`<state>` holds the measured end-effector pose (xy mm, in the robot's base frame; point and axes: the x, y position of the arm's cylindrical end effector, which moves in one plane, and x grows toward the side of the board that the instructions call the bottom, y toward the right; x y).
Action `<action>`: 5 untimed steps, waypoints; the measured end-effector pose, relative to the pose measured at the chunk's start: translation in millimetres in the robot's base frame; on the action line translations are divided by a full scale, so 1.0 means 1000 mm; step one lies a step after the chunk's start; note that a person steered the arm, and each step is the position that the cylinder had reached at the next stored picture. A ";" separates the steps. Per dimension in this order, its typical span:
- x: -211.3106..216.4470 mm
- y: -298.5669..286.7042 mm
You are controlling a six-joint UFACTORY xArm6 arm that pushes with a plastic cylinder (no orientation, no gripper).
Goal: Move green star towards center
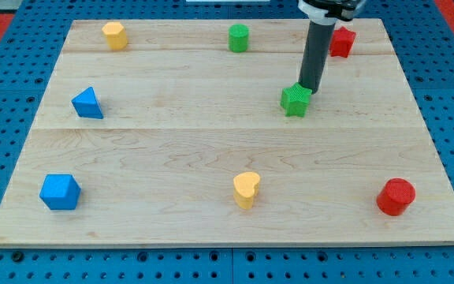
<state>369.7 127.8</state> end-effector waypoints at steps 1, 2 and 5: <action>0.015 0.007; 0.031 -0.005; 0.052 -0.035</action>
